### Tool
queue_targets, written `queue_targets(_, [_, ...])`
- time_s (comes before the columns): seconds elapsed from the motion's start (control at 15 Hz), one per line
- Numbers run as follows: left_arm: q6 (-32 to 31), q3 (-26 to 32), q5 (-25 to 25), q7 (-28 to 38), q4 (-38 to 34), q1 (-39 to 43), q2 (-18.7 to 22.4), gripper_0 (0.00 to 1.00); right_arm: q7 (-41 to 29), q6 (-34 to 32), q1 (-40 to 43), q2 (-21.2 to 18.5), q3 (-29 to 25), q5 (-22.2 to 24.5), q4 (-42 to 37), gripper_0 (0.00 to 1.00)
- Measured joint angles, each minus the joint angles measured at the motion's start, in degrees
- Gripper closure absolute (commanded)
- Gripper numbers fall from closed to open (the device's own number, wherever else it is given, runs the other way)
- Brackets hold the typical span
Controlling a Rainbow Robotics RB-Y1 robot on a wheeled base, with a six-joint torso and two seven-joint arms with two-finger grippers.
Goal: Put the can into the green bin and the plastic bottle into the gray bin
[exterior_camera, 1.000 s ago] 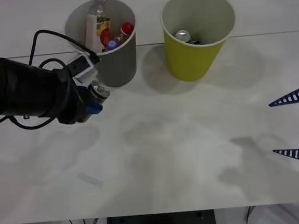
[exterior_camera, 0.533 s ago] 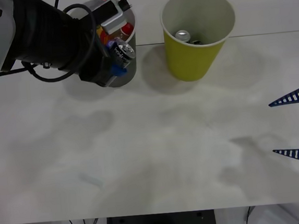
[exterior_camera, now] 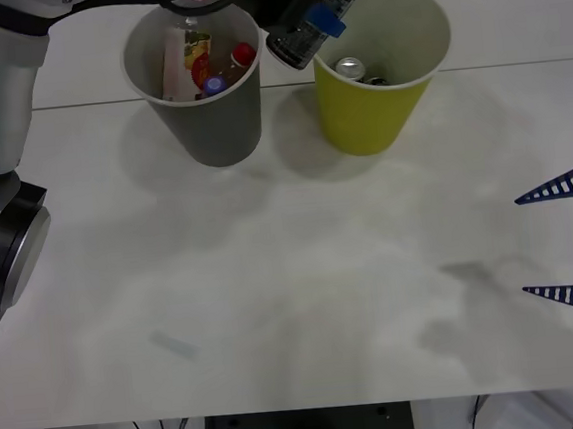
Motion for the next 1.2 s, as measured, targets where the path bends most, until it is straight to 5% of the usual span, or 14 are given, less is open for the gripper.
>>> queue_targets(0.2, [0.0, 0.0, -3.5, -0.8, 12.6, -9.5, -5.6, 0.99, 0.0, 0.0, 0.0, 0.0, 0.0, 0.0, 0.0, 0.0])
queue_targets(0.53, [1.3, 0.0, -10.8, -0.6, 23.7, -15.7, -13.1, 0.99, 0.0, 0.0, 0.0, 0.0, 0.0, 0.0, 0.0, 0.0])
queue_targets(0.87, [15.3, 0.0, -12.1, -0.4, 29.7, -15.7, -14.8, 0.98, 0.0, 0.0, 0.0, 0.0, 0.0, 0.0, 0.0, 0.0])
queue_targets(1.2, [22.6, 0.0, -12.7, -0.6, 34.3, -15.7, -16.4, 0.95, 0.0, 0.0, 0.0, 0.0, 0.0, 0.0, 0.0, 0.0])
